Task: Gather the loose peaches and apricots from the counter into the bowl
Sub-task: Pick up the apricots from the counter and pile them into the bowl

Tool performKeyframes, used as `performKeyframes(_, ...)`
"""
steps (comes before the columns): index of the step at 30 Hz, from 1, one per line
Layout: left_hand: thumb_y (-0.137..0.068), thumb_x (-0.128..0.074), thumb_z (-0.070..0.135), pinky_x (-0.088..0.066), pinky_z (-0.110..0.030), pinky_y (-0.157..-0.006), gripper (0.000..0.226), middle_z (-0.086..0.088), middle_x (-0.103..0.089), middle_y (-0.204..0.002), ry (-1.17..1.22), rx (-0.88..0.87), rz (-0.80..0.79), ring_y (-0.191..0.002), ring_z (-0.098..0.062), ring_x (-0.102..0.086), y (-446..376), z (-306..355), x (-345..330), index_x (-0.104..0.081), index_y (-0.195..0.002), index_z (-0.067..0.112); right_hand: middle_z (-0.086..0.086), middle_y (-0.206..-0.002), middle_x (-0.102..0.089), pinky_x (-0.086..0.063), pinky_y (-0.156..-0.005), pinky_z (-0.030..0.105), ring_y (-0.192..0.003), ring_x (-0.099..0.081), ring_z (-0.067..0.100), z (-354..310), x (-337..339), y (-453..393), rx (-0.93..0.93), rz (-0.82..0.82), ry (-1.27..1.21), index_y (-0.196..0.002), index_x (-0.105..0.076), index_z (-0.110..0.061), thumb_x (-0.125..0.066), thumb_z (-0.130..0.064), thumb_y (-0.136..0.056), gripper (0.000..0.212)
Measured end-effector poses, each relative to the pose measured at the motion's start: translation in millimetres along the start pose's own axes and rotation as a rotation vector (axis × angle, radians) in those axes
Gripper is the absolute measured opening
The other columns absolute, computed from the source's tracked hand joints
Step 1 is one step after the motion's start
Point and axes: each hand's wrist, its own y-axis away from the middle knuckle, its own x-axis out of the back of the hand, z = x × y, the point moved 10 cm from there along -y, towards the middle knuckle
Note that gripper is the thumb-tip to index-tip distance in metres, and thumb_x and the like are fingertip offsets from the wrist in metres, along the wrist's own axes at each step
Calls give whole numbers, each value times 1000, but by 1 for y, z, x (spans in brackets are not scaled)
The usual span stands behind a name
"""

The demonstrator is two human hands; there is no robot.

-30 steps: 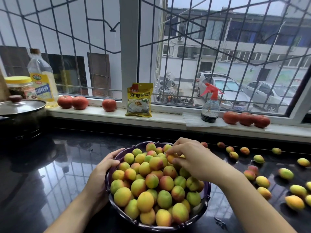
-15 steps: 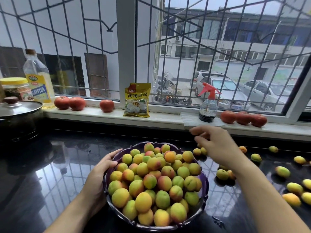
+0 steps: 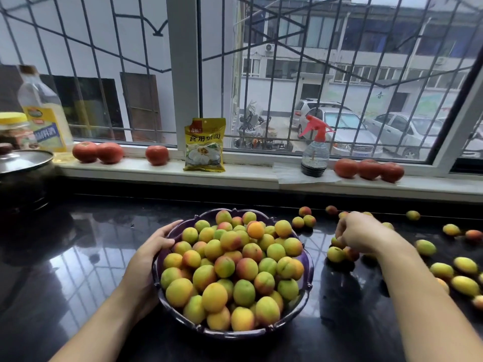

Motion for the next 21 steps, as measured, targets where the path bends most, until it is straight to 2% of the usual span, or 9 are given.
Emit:
performKeyframes(2, -95, -45, 9, -42, -60, -114, 45, -18, -71, -130, 6, 3, -4, -125, -41, -63, 0, 0, -1, -64, -135, 13, 7, -98, -70, -61, -74, 35, -81, -71, 25, -12, -2, 3, 65, -14, 8, -85, -68, -22, -71, -19, -91, 7)
performKeyframes(4, -95, -44, 9, -42, -60, -113, 45, -18, -71, -129, 3, 2, -8, -125, -41, -63, 1, 0, -2, -64, -136, 13, 6, -97, -67, -59, -71, 30, -79, -68, 23, -17, -6, 7, 84, -27, 30, -94, -68, -22, -73, -21, -89, 8)
performKeyframes(8, -95, -44, 9, -42, -60, -113, 45, -18, -71, -129, 4, 5, -7, -124, -41, -64, 1, 0, -2, -64, -135, 13, 3, -89, -67, -61, -71, 30, -80, -69, 20, -23, -27, 10, 106, -102, 102, -110, -71, -19, -75, -13, -84, 27)
performKeyframes(10, -95, -45, 10, -42, -60, -113, 45, -18, -71, -130, 9, 7, -12, -124, -41, -65, 1, 0, -2, -64, -135, 14, 4, -87, -66, -62, -72, 34, -83, -69, 23, -24, -32, 9, 115, -109, 107, -112, -73, -17, -74, -8, -84, 29)
performKeyframes(12, -94, -45, 10, -42, -60, -113, 46, -18, -71, -130, 19, 6, -12, -124, -41, -64, 0, -1, -2, -64, -135, 13, 4, -86, -65, -61, -67, 32, -81, -69, 22, -24, -29, 8, 129, -90, 62, -107, -73, -17, -74, -9, -85, 23)
performKeyframes(14, -93, -45, 10, -43, -59, -112, 46, -18, -71, -129, 25, 7, -15, -124, -41, -64, -1, -1, -2, -64, -135, 13, 0, -83, -70, -56, -59, 27, -72, -68, 15, -31, -15, 8, 200, -20, -66, -98, -72, -24, -75, -24, -88, 10)
performKeyframes(16, -91, -47, 11, -43, -60, -112, 47, -19, -70, -130, 31, 7, -19, -124, -41, -65, -1, -1, -2, -64, -135, 13, -5, -73, -71, -51, -55, 25, -64, -65, 12, -41, 5, 11, 290, 81, -315, -94, -71, -32, -73, -35, -91, 5)
performKeyframes(19, -88, -49, 12, -42, -61, -113, 49, -19, -71, -129, 36, 4, -25, -124, -43, -64, 0, -1, -3, -63, -135, 13, -6, -67, -69, -49, -57, 27, -58, -61, 12, -62, 24, 23, 411, 77, -730, -104, -76, -28, -76, -24, -91, 14)
performKeyframes(21, -90, -48, 11, -42, -61, -113, 48, -20, -71, -129, 33, 1, -27, -123, -43, -64, 0, 0, -3, -63, -135, 13, -5, -74, -69, -51, -64, 30, -66, -63, 15, -82, 25, 38, 496, -12, -825, -113, -75, -29, -74, -19, -92, 23)
